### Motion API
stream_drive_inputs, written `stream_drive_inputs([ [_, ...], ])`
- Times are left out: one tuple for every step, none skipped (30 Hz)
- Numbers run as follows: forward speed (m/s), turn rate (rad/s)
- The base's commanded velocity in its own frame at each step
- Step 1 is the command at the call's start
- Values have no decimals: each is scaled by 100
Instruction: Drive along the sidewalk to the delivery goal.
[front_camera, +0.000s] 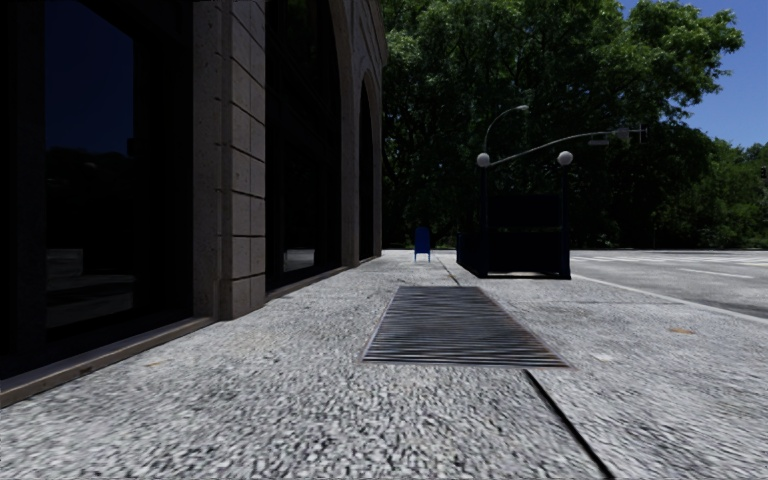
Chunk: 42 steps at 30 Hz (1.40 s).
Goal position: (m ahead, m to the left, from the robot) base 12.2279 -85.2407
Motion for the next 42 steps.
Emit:
stream_drive_inputs([
  [200, 0],
  [200, 0],
  [200, 0],
  [200, 0],
  [200, 0],
  [200, 0],
  [200, 0],
  [200, 0],
  [200, 0],
  [200, 0],
  [200, 0],
  [200, 0],
  [200, 0],
  [200, 0],
  [200, 0],
  [200, 0],
  [200, 0],
  [200, 0],
  [200, 0],
  [200, 0],
  [200, 0],
  [200, 0],
  [200, 0],
  [200, 0],
  [200, 0],
  [200, 0],
  [200, 0],
  [200, 0],
  [200, 0],
  [200, 0],
  [200, 0],
  [200, 0],
  [200, 0],
  [200, 0],
  [200, 0],
  [200, 0],
  [200, 0],
  [200, 0],
  [200, 0],
  [200, 0],
  [200, 0],
  [200, 0],
])
